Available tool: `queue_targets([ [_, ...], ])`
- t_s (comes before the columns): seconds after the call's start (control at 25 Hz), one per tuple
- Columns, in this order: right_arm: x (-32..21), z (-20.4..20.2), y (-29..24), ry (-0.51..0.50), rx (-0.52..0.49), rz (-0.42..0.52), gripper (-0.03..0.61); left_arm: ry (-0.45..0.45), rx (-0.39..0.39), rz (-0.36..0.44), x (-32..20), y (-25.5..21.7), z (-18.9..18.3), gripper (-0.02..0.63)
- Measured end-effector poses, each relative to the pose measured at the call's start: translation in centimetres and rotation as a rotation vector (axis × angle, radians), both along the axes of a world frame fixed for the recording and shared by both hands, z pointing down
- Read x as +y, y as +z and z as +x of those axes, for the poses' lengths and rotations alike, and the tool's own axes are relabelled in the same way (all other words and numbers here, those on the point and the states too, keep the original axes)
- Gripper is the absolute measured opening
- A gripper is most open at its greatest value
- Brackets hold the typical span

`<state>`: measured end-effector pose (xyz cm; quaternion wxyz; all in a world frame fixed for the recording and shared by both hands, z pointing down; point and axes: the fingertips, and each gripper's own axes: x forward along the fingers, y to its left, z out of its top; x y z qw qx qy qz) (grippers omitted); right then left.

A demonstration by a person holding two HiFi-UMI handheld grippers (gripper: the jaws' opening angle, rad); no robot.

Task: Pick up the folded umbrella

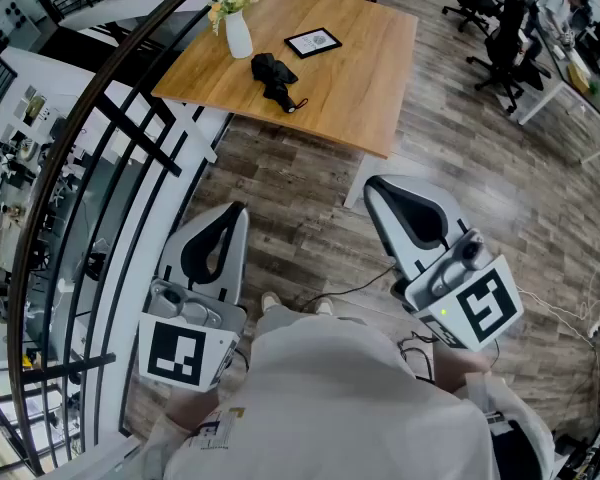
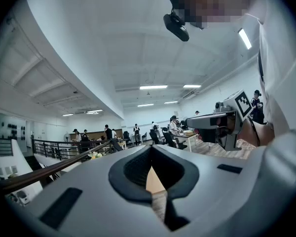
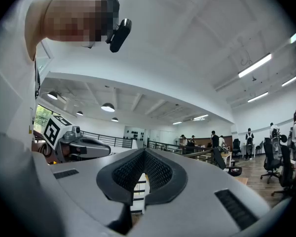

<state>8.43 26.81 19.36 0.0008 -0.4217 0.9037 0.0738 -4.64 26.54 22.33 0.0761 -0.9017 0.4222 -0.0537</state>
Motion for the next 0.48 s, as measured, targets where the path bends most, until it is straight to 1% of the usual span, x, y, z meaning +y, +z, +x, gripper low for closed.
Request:
queue_targets([
  [0.08, 0.1, -0.19, 0.03, -0.004, -0.001, 0.002, 0.028, -0.004, 0.002, 0.008, -0.01, -0.1, -0.19, 0.015],
  [0.2, 0.09, -0.26, -0.13, -0.01, -0.022, 0.003, 0.028, 0.0, 0.008, 0.046, -0.05, -0.66, -0.24, 0.015],
  [0.32, -0.12, -0.23, -0.48, -0.019, -0.06, 0.002, 0.028, -0.002, -0.01, 0.004, -0.24, -0.25, -0.14, 0.015],
  [0.48, -0.39, -0.05, -0.88, -0.031, -0.084, 0.021, 0.029, 0.003, -0.019, 0.007, -0.79, -0.56, 0.39, 0.015],
])
